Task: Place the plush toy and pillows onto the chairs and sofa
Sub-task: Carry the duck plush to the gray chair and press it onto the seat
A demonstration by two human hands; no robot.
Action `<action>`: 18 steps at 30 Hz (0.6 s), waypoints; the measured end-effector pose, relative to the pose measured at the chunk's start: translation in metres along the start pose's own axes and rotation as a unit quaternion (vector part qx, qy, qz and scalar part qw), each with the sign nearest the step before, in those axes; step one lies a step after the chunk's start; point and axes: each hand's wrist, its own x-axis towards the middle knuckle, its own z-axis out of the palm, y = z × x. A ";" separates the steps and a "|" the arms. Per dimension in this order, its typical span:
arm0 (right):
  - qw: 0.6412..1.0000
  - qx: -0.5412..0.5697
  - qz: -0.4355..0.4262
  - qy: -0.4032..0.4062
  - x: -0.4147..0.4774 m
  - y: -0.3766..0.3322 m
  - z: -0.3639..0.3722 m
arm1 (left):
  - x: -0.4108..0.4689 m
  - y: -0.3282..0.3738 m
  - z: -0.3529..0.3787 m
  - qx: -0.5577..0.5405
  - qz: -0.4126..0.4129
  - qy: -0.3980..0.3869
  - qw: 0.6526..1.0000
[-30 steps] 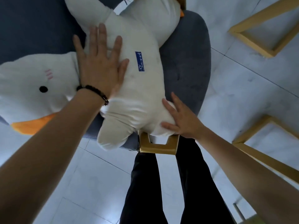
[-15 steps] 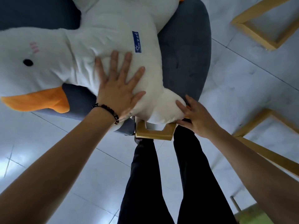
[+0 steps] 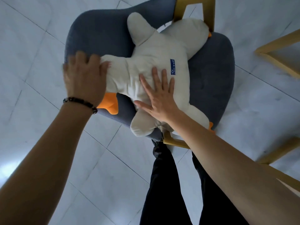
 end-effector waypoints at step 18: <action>0.999 0.007 0.006 0.035 -0.009 0.023 -0.001 | 0.027 0.004 0.018 -0.067 0.027 0.016 0.997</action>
